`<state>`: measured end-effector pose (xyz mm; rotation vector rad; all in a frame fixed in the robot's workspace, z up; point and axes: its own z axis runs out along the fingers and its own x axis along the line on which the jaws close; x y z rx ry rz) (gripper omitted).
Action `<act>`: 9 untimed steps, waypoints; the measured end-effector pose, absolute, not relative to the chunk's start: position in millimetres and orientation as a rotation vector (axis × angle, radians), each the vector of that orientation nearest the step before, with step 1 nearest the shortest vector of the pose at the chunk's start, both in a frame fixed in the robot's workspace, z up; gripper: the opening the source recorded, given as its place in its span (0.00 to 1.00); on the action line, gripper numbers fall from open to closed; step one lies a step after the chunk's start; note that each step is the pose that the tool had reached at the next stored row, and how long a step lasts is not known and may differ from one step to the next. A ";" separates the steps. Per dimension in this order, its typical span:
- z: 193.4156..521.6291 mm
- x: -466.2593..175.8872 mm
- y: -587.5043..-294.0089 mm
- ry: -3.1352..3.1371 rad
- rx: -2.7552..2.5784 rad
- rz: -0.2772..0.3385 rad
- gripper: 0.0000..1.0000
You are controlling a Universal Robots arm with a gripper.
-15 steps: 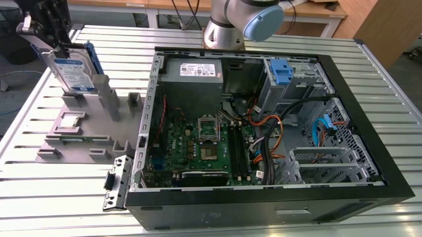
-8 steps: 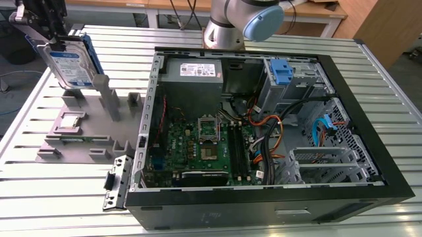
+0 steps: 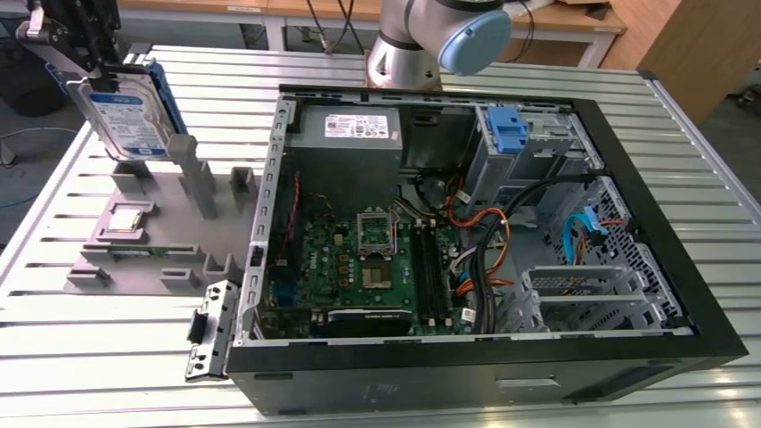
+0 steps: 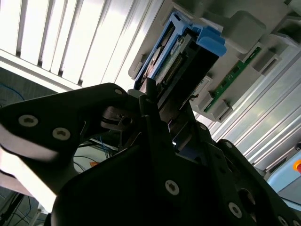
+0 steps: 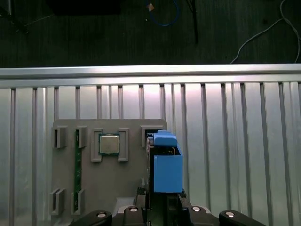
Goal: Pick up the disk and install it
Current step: 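Pick up the disk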
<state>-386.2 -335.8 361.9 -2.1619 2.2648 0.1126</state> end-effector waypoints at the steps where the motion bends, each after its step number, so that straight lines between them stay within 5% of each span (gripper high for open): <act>1: 361.9 -386.2 -335.8 2.265 -2.162 0.113 0.35; 9: 363.9 -386.2 -335.8 2.265 -2.162 0.113 0.35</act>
